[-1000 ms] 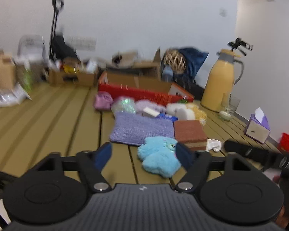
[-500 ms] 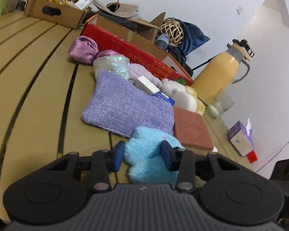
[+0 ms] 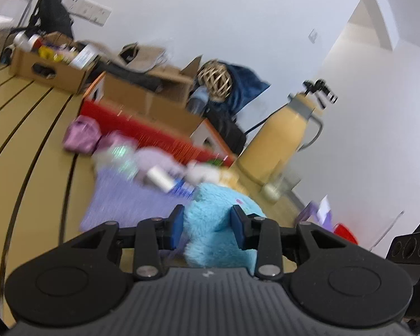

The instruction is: Organize soft objects

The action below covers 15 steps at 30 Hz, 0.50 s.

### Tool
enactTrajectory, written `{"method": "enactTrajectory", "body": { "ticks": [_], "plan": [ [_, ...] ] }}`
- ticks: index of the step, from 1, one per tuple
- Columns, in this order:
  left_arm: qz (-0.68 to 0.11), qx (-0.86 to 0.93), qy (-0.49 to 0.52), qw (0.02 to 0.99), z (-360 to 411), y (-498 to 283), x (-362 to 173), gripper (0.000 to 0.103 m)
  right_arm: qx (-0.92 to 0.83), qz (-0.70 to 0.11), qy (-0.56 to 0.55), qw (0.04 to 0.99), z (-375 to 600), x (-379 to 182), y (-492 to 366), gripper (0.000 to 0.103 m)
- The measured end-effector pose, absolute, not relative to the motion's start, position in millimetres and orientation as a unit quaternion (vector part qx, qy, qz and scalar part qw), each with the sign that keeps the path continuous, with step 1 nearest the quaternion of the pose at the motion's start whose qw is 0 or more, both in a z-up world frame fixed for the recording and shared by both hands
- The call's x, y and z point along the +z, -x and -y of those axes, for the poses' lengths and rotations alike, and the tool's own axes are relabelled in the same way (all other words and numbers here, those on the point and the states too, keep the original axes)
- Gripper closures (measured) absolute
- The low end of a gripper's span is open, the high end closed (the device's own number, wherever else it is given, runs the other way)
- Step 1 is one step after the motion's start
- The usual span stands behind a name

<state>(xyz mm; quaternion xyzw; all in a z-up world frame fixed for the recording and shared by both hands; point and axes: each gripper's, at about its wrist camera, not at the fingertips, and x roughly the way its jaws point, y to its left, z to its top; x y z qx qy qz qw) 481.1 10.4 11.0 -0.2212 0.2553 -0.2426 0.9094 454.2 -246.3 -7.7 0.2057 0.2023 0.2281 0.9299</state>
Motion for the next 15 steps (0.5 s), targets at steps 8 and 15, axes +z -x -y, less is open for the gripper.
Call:
{"method": "enactTrajectory", "body": {
  "ticks": [8, 15],
  "plan": [
    [-0.247, -0.23, 0.241, 0.91, -17.0, -586.3, 59.6, 0.07, 0.252, -0.204, -0.221, 0.92, 254.5, 47.5, -562.5, 0.069],
    [-0.3, -0.178, 0.249, 0.903, -43.9, -762.4, 59.1, 0.07, 0.256, -0.271, -0.239, 0.896, 217.0, 58.4, -745.9, 0.069]
  ]
}}
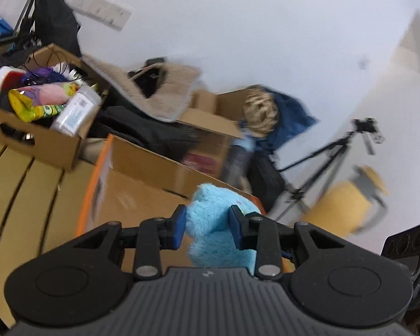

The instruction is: Organize soft objects

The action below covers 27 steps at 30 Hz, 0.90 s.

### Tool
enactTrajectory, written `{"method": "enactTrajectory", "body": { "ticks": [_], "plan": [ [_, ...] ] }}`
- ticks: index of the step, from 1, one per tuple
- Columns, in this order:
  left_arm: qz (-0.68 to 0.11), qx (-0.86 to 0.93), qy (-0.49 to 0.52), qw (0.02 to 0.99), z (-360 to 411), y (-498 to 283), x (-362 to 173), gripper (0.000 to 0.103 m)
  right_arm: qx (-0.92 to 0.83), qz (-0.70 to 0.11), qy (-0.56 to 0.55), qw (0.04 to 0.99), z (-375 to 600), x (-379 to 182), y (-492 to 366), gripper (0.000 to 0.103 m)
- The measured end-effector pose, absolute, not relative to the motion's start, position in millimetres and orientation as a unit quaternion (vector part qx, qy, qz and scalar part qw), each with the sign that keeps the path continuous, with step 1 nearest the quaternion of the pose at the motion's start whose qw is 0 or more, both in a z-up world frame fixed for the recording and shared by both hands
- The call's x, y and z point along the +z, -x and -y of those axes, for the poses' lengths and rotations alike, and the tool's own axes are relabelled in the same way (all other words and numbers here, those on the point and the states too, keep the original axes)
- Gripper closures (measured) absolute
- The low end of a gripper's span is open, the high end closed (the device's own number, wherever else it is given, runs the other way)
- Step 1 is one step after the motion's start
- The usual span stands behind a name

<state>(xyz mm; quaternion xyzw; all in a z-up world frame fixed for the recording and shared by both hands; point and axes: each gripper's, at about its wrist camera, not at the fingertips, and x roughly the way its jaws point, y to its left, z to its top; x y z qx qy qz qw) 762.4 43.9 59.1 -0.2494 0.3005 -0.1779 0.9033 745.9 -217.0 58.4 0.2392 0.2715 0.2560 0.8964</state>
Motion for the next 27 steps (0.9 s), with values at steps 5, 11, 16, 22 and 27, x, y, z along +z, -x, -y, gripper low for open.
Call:
{"method": "enactTrajectory", "body": {
  "ticks": [5, 11, 16, 22, 27],
  "plan": [
    [-0.341, -0.102, 0.179, 0.917, -48.3, -862.1, 34.1, 0.068, 0.245, -0.331, -0.24, 0.879, 177.7, 18.6, -875.3, 0.069],
    [-0.345, -0.093, 0.146, 0.922, -54.8, -872.0, 16.2, 0.065, 0.189, -0.415, -0.241, 0.857, 145.4, -38.0, -939.6, 0.073],
    [-0.349, -0.083, 0.115, 0.926, -53.3, -853.8, 30.9, 0.065, 0.186, -0.388, -0.196, 0.881, 141.6, -11.4, -920.5, 0.073],
    [-0.319, -0.08, 0.074, 0.942, -45.8, -785.7, 93.9, 0.058, 0.18, -0.346, -0.136, 0.911, 174.6, 59.1, -858.2, 0.071],
    [-0.295, -0.083, 0.018, 0.952, -36.0, -701.9, 136.7, 0.036, 0.155, -0.312, -0.074, 0.934, 211.1, 116.2, -776.7, 0.051]
  ]
}}
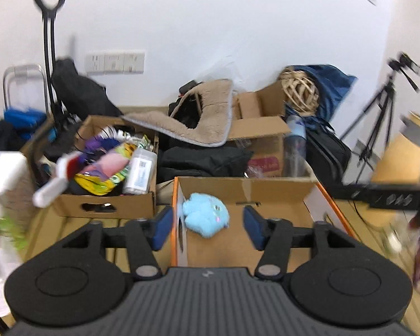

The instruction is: Organize soft objects

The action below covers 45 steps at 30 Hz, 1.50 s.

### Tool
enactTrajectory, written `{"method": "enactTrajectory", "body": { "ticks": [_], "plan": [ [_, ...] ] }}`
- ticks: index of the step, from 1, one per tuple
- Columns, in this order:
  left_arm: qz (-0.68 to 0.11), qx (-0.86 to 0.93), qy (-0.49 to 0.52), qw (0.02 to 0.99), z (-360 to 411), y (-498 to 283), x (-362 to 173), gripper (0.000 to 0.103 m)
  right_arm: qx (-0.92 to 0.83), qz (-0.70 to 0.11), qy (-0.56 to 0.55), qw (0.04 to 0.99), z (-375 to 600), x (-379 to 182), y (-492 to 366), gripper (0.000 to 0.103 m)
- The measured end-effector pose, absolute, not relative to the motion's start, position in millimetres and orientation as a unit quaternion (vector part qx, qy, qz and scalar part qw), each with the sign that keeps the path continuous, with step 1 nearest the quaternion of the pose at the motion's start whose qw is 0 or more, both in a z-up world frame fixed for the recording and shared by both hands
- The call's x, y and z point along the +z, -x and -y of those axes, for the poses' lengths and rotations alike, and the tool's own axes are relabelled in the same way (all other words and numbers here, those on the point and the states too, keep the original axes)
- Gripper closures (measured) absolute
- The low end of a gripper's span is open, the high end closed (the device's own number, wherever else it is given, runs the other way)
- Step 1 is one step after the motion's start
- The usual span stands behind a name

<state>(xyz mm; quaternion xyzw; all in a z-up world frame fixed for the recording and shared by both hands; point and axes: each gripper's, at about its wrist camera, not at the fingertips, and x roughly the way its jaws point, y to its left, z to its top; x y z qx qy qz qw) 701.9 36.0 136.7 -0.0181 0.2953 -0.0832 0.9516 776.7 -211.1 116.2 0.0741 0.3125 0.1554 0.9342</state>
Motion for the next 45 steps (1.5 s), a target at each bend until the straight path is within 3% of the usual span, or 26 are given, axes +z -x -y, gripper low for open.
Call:
{"method": "enactTrajectory", "body": {
  "ticks": [1, 2, 4, 6, 11, 13, 20, 22, 28, 39, 42, 45],
  "plan": [
    [-0.287, -0.081, 0.007, 0.954, -33.5, -684.4, 141.8, 0.024, 0.151, -0.305, -0.06, 0.939, 219.9, 126.2, -754.0, 0.045],
    [-0.279, -0.075, -0.005, 0.957, -31.2, -664.7, 145.5, 0.021, 0.149, -0.295, -0.051, 0.942, 229.2, 132.5, -734.4, 0.042],
    [-0.273, -0.066, -0.02, 0.96, -28.6, -632.2, 148.4, 0.021, 0.148, -0.275, -0.037, 0.949, 247.3, 142.7, -690.5, 0.028],
    [-0.264, -0.063, -0.026, 0.962, -26.9, -595.6, 148.9, 0.02, 0.142, -0.26, -0.03, 0.955, 263.6, 147.1, -650.5, 0.022],
    [-0.187, -0.066, -0.032, 0.98, -30.0, -480.3, 136.8, 0.003, 0.137, -0.22, -0.018, 0.966, 296.9, 143.5, -537.0, 0.019],
    [-0.173, -0.064, -0.025, 0.982, -32.8, -437.6, 124.2, 0.003, 0.135, -0.196, -0.019, 0.971, 308.0, 136.6, -486.5, 0.012],
    [-0.126, -0.054, -0.017, 0.99, -25.6, -287.1, 68.7, 0.0, 0.093, -0.117, 0.001, 0.989, 305.0, 85.1, -327.0, 0.006],
    [-0.127, -0.051, -0.018, 0.99, -20.5, -258.6, 53.5, 0.0, 0.077, -0.102, 0.036, 0.991, 291.7, 63.6, -288.8, 0.0],
    [-0.138, -0.07, -0.058, 0.986, -7.9, -217.5, 27.4, 0.0, 0.096, -0.127, 0.0, 0.987, 269.2, 9.6, -226.0, 0.0],
    [-0.145, -0.071, -0.043, 0.986, -5.2, -245.2, 22.8, 0.0, 0.1, -0.132, -0.003, 0.986, 257.3, -1.7, -227.1, 0.0],
    [-0.16, -0.08, -0.036, 0.983, 0.3, -263.9, 18.1, 0.0, 0.098, -0.143, -0.008, 0.985, 257.6, -5.1, -249.3, 0.002],
    [-0.167, -0.097, -0.043, 0.98, 9.8, -288.5, 14.0, 0.0, 0.097, -0.165, -0.019, 0.981, 263.2, -9.7, -273.5, 0.014]
  ]
}}
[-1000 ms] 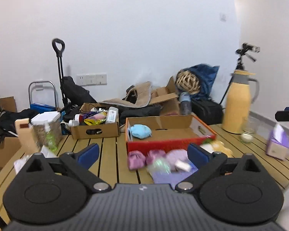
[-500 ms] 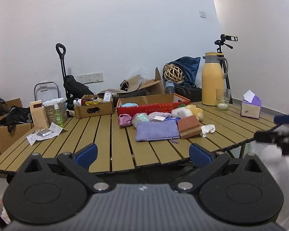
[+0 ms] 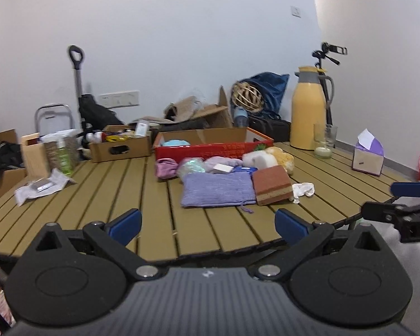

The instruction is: Organize soft objects

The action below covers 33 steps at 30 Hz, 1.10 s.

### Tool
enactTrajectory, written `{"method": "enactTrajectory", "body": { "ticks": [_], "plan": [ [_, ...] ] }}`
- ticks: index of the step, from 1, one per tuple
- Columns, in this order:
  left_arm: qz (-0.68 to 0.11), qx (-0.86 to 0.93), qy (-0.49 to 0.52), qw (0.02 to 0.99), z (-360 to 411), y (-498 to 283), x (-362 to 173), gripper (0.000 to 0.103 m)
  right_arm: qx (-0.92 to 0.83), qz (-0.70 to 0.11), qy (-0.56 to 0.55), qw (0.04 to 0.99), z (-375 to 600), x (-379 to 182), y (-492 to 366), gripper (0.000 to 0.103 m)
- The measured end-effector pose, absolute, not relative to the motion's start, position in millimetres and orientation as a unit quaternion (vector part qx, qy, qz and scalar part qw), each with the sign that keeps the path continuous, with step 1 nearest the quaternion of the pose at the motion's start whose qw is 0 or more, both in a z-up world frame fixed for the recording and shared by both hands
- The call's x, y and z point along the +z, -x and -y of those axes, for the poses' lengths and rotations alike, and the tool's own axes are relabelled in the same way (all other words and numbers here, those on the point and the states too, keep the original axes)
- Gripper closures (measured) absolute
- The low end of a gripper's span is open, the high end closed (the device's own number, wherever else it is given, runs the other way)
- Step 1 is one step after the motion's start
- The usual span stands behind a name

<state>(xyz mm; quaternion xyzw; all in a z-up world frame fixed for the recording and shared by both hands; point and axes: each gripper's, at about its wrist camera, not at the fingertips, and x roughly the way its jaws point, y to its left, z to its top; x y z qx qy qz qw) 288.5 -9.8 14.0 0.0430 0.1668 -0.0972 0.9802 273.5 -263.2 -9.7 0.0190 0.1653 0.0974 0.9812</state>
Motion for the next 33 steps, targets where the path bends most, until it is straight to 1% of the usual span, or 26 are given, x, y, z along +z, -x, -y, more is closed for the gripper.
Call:
{"method": "enactTrajectory", "body": {
  "ticks": [1, 3, 5, 8, 9, 10, 11, 12, 13, 14, 17, 18, 19, 21, 22, 23, 24, 25, 27, 28, 31, 33],
  "plan": [
    [-0.168, -0.102, -0.046, 0.979, 13.3, -298.6, 13.4, 0.0, 0.097, -0.17, -0.023, 0.98, 265.6, -11.4, -281.8, 0.017],
    [-0.169, -0.112, -0.049, 0.978, 19.6, -320.5, 12.2, 0.008, 0.086, -0.179, -0.03, 0.98, 271.6, -14.2, -303.2, 0.018],
    [-0.182, -0.113, -0.055, 0.975, 27.4, -349.9, 11.3, 0.024, 0.074, -0.188, -0.026, 0.979, 277.5, -16.6, -328.5, 0.02],
    [-0.192, -0.125, -0.067, 0.971, 38.6, -398.9, 8.2, 0.026, 0.077, -0.213, -0.001, 0.974, 279.8, -23.3, -373.8, 0.023],
    [-0.2, -0.124, -0.077, 0.969, 43.9, -420.6, 5.4, 0.028, 0.083, -0.219, 0.007, 0.972, 279.2, -26.1, -389.1, 0.027],
    [-0.211, -0.122, -0.085, 0.966, 48.5, -442.4, 2.5, 0.034, 0.086, -0.226, 0.012, 0.97, 278.8, -28.6, -401.6, 0.031],
    [-0.225, -0.121, -0.086, 0.963, 52.7, -467.3, 0.0, 0.038, 0.091, -0.238, 0.015, 0.967, 279.3, -32.2, -418.1, 0.032],
    [-0.236, -0.124, -0.081, 0.961, 55.5, -487.6, -1.9, 0.038, 0.095, -0.246, 0.014, 0.965, 280.3, -35.0, -431.3, 0.036],
    [-0.243, -0.127, -0.073, 0.959, 56.6, -507.4, -4.2, 0.036, 0.097, -0.251, 0.012, 0.963, 281.3, -37.7, -445.1, 0.038],
    [-0.249, -0.128, -0.063, 0.958, 58.2, -528.4, -7.2, 0.033, 0.099, -0.26, 0.014, 0.96, 282.0, -41.0, -459.2, 0.038],
    [-0.264, -0.133, -0.073, 0.953, 66.9, -569.4, -15.8, 0.033, 0.096, -0.277, 0.022, 0.956, 280.2, -50.2, -487.8, 0.039],
    [-0.271, -0.132, -0.075, 0.951, 70.2, -581.1, -20.3, 0.033, 0.098, -0.281, 0.025, 0.954, 279.5, -52.8, -495.0, 0.044],
    [-0.282, -0.13, -0.075, 0.948, 72.9, -591.4, -24.9, 0.034, 0.101, -0.286, 0.03, 0.952, 278.7, -56.0, -501.2, 0.057],
    [-0.292, -0.143, -0.067, 0.943, 76.3, -604.0, -31.2, 0.041, 0.105, -0.299, 0.038, 0.948, 278.4, -61.8, -510.7, 0.073],
    [-0.292, -0.151, -0.064, 0.942, 77.7, -606.9, -32.2, 0.057, 0.11, -0.296, 0.027, 0.948, 281.4, -63.1, -512.9, 0.076],
    [-0.294, -0.158, -0.057, 0.941, 78.1, -609.5, -32.9, 0.07, 0.112, -0.296, 0.014, 0.949, 285.0, -63.9, -515.4, 0.078],
    [-0.294, -0.158, -0.044, 0.942, 77.5, -609.6, -33.3, 0.07, 0.11, -0.293, 0.005, 0.95, 288.5, -64.1, -515.9, 0.084],
    [-0.286, -0.158, -0.039, 0.944, 78.0, -607.4, -33.5, 0.076, 0.102, -0.29, -0.001, 0.952, 292.3, -64.2, -515.8, 0.092],
    [-0.275, -0.157, -0.046, 0.947, 80.6, -601.0, -32.3, 0.083, 0.081, -0.283, -0.012, 0.955, 299.7, -64.0, -516.5, 0.093],
    [-0.265, -0.155, -0.044, 0.951, 80.1, -596.9, -29.3, 0.091, 0.078, -0.281, -0.02, 0.956, 303.9, -63.1, -516.0, 0.093],
    [-0.231, -0.167, -0.016, 0.958, 72.6, -578.8, -11.3, 0.091, 0.071, -0.268, -0.034, 0.96, 311.9, -57.8, -511.1, 0.093],
    [-0.218, -0.173, -0.022, 0.96, 71.3, -568.1, -3.0, 0.091, 0.07, -0.256, -0.038, 0.964, 314.4, -51.1, -503.2, 0.093]
  ]
}}
